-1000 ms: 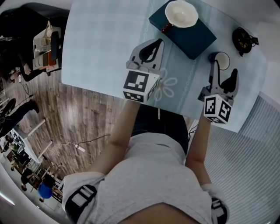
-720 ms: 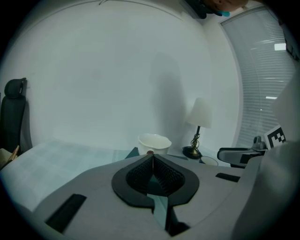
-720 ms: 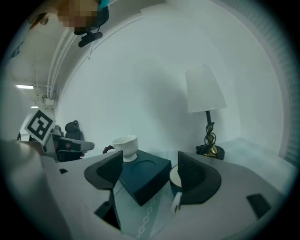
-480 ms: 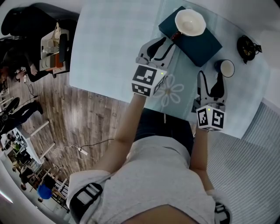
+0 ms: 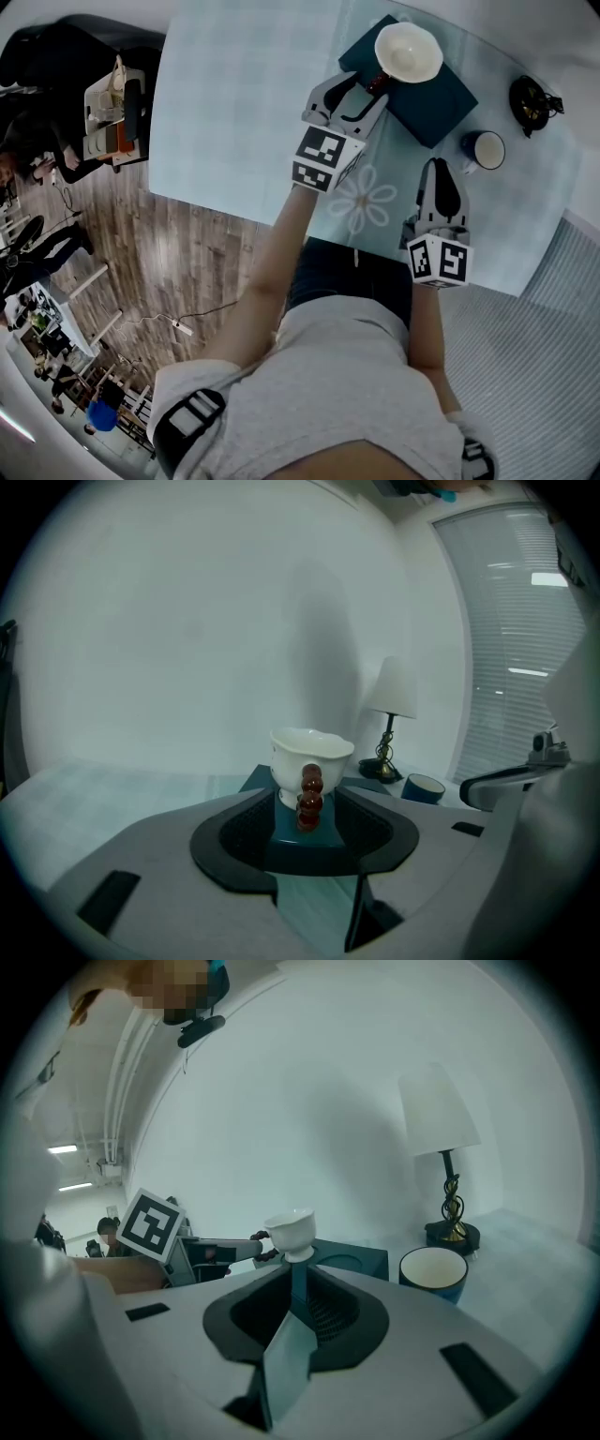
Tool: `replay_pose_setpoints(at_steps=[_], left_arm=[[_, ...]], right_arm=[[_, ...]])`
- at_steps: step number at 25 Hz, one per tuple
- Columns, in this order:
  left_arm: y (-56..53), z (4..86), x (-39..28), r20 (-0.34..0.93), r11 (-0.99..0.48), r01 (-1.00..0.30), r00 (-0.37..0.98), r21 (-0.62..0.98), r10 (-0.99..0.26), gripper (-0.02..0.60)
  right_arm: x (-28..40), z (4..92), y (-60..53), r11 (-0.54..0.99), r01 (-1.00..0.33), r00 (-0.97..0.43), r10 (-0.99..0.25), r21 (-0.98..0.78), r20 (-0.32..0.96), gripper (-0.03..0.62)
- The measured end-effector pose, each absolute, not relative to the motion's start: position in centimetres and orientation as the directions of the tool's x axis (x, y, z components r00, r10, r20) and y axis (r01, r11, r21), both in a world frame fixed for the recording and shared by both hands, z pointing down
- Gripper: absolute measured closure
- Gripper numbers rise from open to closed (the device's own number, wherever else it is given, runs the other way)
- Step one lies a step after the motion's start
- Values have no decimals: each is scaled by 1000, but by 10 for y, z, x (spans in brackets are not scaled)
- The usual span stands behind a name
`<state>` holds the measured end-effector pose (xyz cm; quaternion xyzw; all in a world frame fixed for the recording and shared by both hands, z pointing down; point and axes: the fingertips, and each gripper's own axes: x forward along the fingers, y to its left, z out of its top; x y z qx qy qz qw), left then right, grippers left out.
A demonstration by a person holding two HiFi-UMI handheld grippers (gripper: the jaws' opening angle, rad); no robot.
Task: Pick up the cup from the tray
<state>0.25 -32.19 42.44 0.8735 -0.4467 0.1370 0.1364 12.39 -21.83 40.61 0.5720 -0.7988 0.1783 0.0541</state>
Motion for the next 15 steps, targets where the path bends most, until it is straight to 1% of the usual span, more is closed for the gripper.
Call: replay_pose_setpoints(at_steps=[7,14,15], left_arm=[[-333,429,14,323,-593,-803,579,66,-748,388],[-342,436,15,308,-571,-819,560,65,-769,389],[-343,437,15,305,-569,-820,557,59,-772,400]], right_arm=[[125,415,-221,272,-937,-332,-888,-220,316,546],[122,420,-222,274,-935,-337,-883,-225,327,546],[121,421,-222,275,-934,-339,-881,-228,329,546]])
